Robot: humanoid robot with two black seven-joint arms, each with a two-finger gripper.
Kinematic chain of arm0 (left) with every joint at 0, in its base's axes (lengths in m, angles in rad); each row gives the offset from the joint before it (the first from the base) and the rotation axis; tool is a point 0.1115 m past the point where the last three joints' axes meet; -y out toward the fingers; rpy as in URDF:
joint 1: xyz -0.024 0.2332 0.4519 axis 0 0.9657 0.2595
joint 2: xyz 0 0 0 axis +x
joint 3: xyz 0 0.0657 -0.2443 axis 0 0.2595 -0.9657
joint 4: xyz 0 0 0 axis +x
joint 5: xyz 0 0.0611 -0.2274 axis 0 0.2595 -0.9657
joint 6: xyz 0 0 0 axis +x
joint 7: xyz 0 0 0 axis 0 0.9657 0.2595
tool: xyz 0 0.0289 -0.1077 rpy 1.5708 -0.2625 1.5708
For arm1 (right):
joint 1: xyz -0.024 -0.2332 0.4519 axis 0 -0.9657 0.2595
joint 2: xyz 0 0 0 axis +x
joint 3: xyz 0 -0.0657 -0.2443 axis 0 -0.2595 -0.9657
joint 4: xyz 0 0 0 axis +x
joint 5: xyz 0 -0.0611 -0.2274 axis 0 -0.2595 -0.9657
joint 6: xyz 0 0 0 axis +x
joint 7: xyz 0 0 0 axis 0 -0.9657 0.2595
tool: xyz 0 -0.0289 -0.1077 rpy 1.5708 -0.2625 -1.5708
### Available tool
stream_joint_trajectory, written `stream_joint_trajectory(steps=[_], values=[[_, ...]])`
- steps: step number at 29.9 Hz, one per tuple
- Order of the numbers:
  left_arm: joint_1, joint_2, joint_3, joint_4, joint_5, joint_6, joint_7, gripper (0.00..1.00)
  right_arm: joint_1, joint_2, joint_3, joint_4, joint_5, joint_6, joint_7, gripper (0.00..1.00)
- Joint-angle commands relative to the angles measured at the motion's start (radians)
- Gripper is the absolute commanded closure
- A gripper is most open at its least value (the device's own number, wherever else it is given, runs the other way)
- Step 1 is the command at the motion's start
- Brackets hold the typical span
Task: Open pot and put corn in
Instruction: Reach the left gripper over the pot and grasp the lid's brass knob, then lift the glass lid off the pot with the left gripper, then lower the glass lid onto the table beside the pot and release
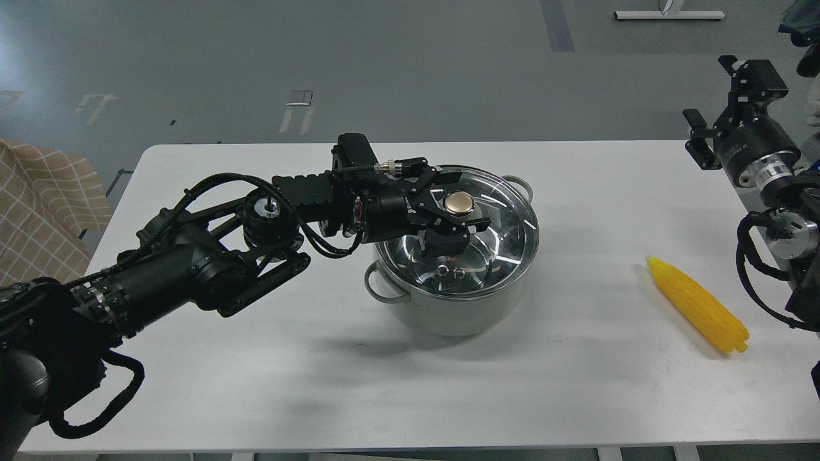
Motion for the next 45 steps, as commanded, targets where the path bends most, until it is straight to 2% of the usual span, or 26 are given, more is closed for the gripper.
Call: stream_joint_trajectory(steps=[1,4,5,6,7,8,9,10,11,15,21,24,30,32,34,39,42,45], values=[[0.002,0.002,0.004,0.000,0.000,0.000,0.000,0.20,-0.005,0.000,0.000,0.001,0.000,0.000,0.000,0.02],[0.004,0.004,0.004,0.000,0.000,0.000,0.000,0.40,-0.008,0.000,0.000,0.001,-0.001,0.000,0.000,0.02],[0.000,0.005,0.004,-0.002,0.000,0.000,0.000,0.65,-0.011,0.000,0.000,0.001,-0.001,0.000,0.000,0.02],[0.000,0.002,0.001,-0.002,0.000,0.000,0.000,0.74,-0.014,0.000,0.000,0.001,-0.001,0.000,0.000,0.02],[0.000,0.002,0.001,-0.002,0.000,0.000,0.000,0.74,-0.016,0.000,0.000,0.001,-0.001,0.000,0.000,0.02],[-0.003,0.002,0.001,-0.003,0.000,0.000,0.000,0.80,-0.018,0.000,0.000,0.001,-0.001,0.000,0.000,0.02],[-0.004,0.001,-0.002,-0.005,0.000,0.000,0.000,0.91,-0.019,0.000,0.000,0.001,-0.001,0.000,0.000,0.02],[-0.004,0.001,-0.002,-0.005,0.000,0.000,0.000,0.91,-0.019,0.000,0.000,0.001,-0.001,0.000,0.000,0.02],[-0.007,-0.001,-0.002,-0.006,0.000,0.000,0.000,1.00,-0.019,0.000,0.000,0.001,-0.001,0.000,0.000,0.02],[-0.015,-0.004,-0.013,-0.018,0.000,0.000,0.000,1.00,-0.021,0.000,0.000,0.001,-0.001,0.000,0.000,0.02],[-0.105,0.042,-0.017,-0.022,0.000,-0.005,0.000,1.00,-0.021,0.002,0.000,0.003,-0.001,0.000,0.000,0.02],[-0.139,0.128,-0.016,-0.070,-0.029,-0.009,0.000,1.00,-0.021,0.000,-0.002,0.012,-0.003,0.000,0.000,0.02],[-0.136,0.483,-0.011,-0.189,-0.112,0.004,0.000,1.00,-0.021,-0.002,-0.002,0.021,-0.003,0.000,0.000,0.02],[-0.116,0.551,-0.008,-0.202,-0.122,0.021,0.000,1.00,-0.022,-0.002,-0.002,0.021,-0.003,0.000,0.000,0.02],[-0.025,0.651,-0.005,-0.216,-0.160,0.102,0.000,1.00,-0.025,0.002,-0.002,0.023,-0.003,0.000,0.000,0.02],[0.162,0.749,-0.002,-0.216,-0.188,0.251,0.000,1.00,-0.036,0.011,-0.002,0.023,-0.003,0.000,0.000,0.02],[0.301,0.740,-0.013,-0.187,-0.259,0.381,0.000,1.00,-0.041,0.011,-0.002,0.023,-0.004,0.000,0.000,0.02],[0.370,0.705,-0.005,-0.125,-0.345,0.489,0.000,0.99,-0.041,0.014,-0.002,0.023,-0.004,0.000,0.000,0.02]])
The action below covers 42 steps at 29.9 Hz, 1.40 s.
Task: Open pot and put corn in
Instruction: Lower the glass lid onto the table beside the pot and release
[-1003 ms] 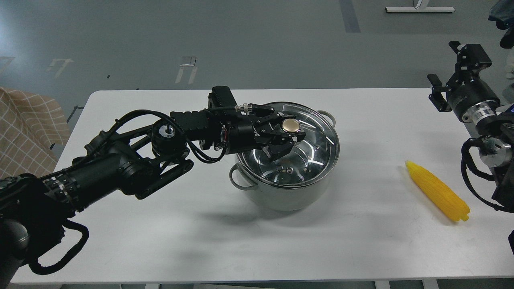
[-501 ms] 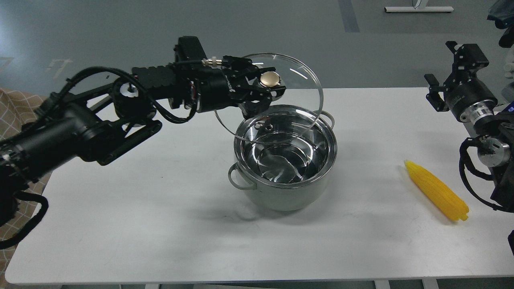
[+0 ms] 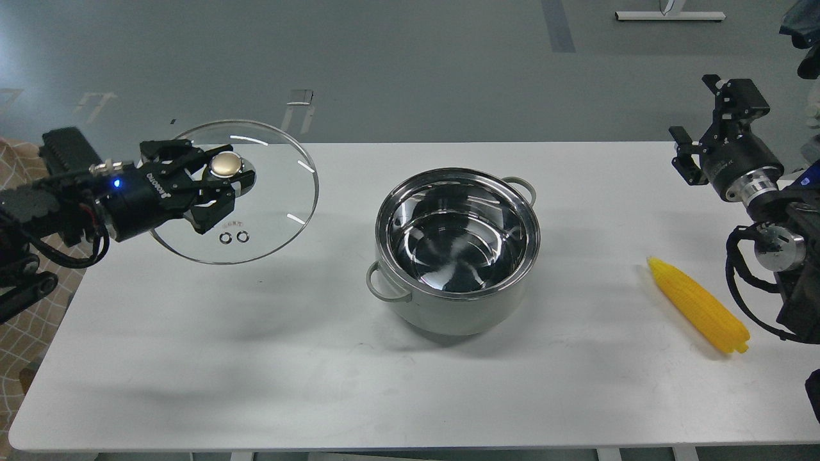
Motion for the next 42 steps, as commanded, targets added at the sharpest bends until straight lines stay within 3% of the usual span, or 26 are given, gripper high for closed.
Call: stream_joint_trajectory(steps=[1,9,14,22,23,24,25,26,28,32,42], values=[[0.086,-0.044,0.004,0.076,-0.094,0.111,0.000,0.99,-0.001,0.005,0.000,0.000,0.000,0.000,0.000,0.02],[0.171,-0.233,0.011,0.353,-0.140,0.111,0.000,0.99,-0.009,0.017,-0.001,0.000,0.000,0.000,0.000,0.02],[0.178,-0.313,0.008,0.459,-0.145,0.111,0.000,0.99,-0.010,0.017,-0.001,0.000,0.000,0.000,0.000,0.02],[0.180,-0.354,0.011,0.501,-0.186,0.111,0.000,0.98,-0.015,0.017,-0.001,0.000,0.000,0.000,0.000,0.02],[0.180,-0.354,0.011,0.501,-0.187,0.111,0.000,0.90,-0.015,0.017,-0.001,0.000,0.000,0.000,0.000,0.02],[0.180,-0.354,0.011,0.501,-0.188,0.111,0.000,0.90,-0.015,0.017,-0.001,0.000,0.000,0.000,0.000,0.02],[0.180,-0.354,0.010,0.501,-0.189,0.111,0.000,0.75,-0.015,0.017,-0.001,0.000,0.000,0.000,0.000,0.02],[0.180,-0.354,0.010,0.501,-0.191,0.111,0.000,0.47,-0.015,0.017,-0.001,0.000,-0.002,0.000,0.000,0.02],[0.180,-0.354,0.011,0.501,-0.201,0.111,0.000,0.15,-0.016,0.017,-0.001,0.000,-0.002,0.000,0.000,0.02],[0.178,-0.354,0.011,0.501,-0.207,0.111,0.000,0.08,-0.015,0.017,-0.001,0.000,-0.002,0.000,0.000,0.02],[0.140,-0.333,-0.004,0.460,-0.305,0.111,0.000,0.07,-0.016,0.009,-0.005,0.001,-0.002,0.000,0.000,0.02]])
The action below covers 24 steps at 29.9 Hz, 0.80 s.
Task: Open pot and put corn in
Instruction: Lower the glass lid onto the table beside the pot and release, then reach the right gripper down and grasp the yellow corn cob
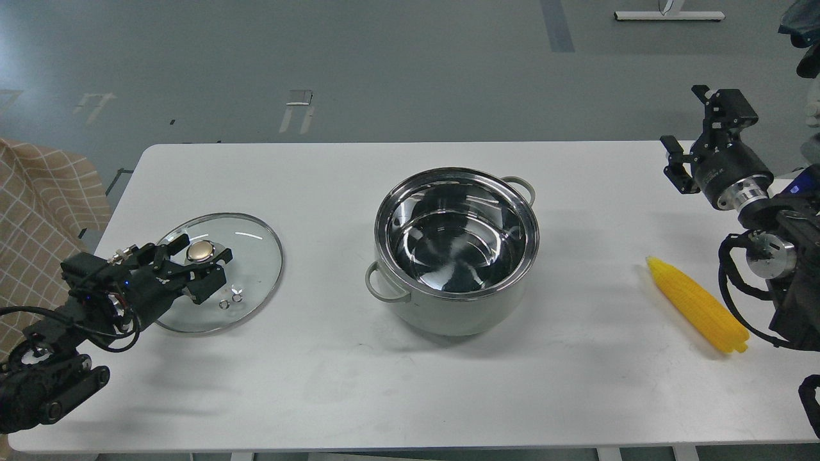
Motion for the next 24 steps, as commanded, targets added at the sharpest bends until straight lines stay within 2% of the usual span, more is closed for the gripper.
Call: stream_joint_trajectory(steps=[1,4,6,8,10,12,14,15,18,20,21,23,24], values=[[-0.041,0.026,-0.009,-0.049,-0.104,0.000,0.000,0.07,0.000,-0.003,-0.002,0.001,0.000,0.000,0.000,0.01],[-0.113,0.101,-0.012,-0.144,-0.260,0.000,0.000,0.07,0.002,-0.008,-0.005,0.006,0.000,0.000,0.000,0.01],[-0.193,0.157,-0.017,-0.216,-0.463,0.000,0.000,0.07,0.014,-0.026,-0.009,0.017,-0.008,0.000,0.000,0.01],[-0.248,0.167,-0.017,-0.231,-0.580,0.000,0.000,0.07,0.020,-0.037,-0.020,0.030,-0.012,0.000,0.000,0.01],[-0.332,0.177,-0.017,-0.233,-0.754,-0.109,0.000,0.07,0.043,-0.063,-0.064,0.058,-0.023,0.000,0.000,0.01],[-0.415,0.184,-0.018,-0.225,-0.941,-0.329,0.000,0.06,0.092,-0.105,-0.164,0.089,-0.075,0.000,0.000,0.01],[-0.440,0.186,-0.020,-0.224,-1.027,-0.428,0.000,0.06,0.118,-0.123,-0.218,0.106,-0.103,0.000,0.000,0.01],[-0.454,0.184,-0.023,-0.227,-1.099,-0.505,0.000,0.06,0.141,-0.141,-0.268,0.121,-0.130,0.000,0.000,0.01],[-0.465,0.178,-0.066,-0.236,-1.222,-0.625,0.000,0.06,0.190,-0.184,-0.350,0.155,-0.190,0.000,0.000,0.01],[-0.465,0.175,-0.093,-0.257,-1.289,-0.771,0.000,0.05,0.238,-0.236,-0.397,0.201,-0.269,0.000,0.000,0.01],[-0.465,0.175,-0.094,-0.258,-1.290,-0.772,0.000,0.05,0.238,-0.237,-0.397,0.201,-0.270,0.000,0.000,0.01],[-0.462,0.161,-0.144,-0.273,-1.383,-0.894,0.000,0.04,0.273,-0.292,-0.414,0.274,-0.389,0.000,0.000,0.01],[-0.462,0.157,-0.152,-0.273,-1.408,-0.913,0.000,0.04,0.281,-0.309,-0.414,0.300,-0.429,0.000,0.000,0.01]])
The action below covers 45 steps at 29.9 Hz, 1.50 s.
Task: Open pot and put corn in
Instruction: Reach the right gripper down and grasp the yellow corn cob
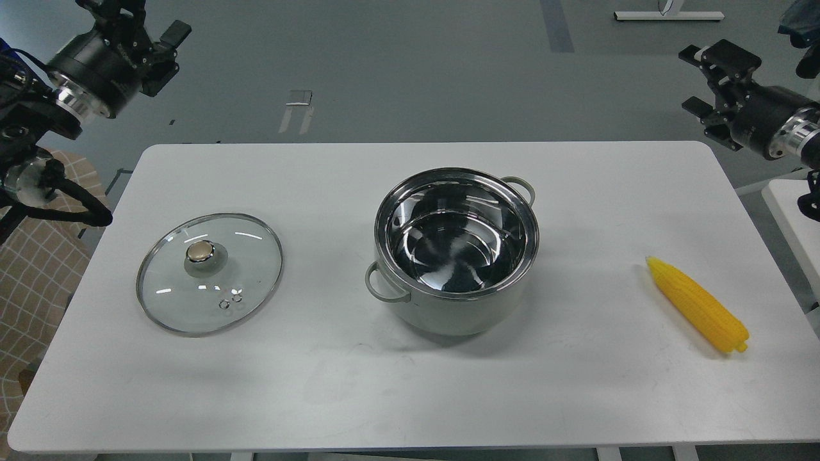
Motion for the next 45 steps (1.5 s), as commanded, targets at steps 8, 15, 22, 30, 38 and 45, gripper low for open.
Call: stream_joint_trajectory(steps=[8,15,22,30,38,45], values=[[0.001,-0.077,-0.061,-0.021,-0.206,-0.132,0.000,0.03,0.041,-0.267,-0.034,0.527,-0.843,-0.019,0.000,0.01],[0.002,-0.091,-0.062,-0.070,-0.204,-0.129,0.000,0.03,0.042,-0.376,-0.130,0.647,-1.103,-0.030,0.000,0.01],[0.004,-0.102,-0.062,-0.079,-0.203,-0.129,0.000,0.03,-0.021,-0.335,-0.137,0.601,-1.253,-0.055,0.000,0.02],[0.010,-0.102,-0.064,-0.090,-0.197,-0.129,0.000,0.03,-0.062,-0.267,-0.199,0.498,-1.281,-0.108,0.000,0.02],[0.010,-0.100,-0.065,-0.091,-0.198,-0.129,0.000,0.03,-0.096,-0.158,-0.232,0.386,-1.283,-0.151,0.000,0.04],[0.011,-0.102,-0.076,-0.091,-0.197,-0.129,0.000,0.03,-0.099,-0.125,-0.280,0.358,-1.283,-0.179,0.000,0.23]])
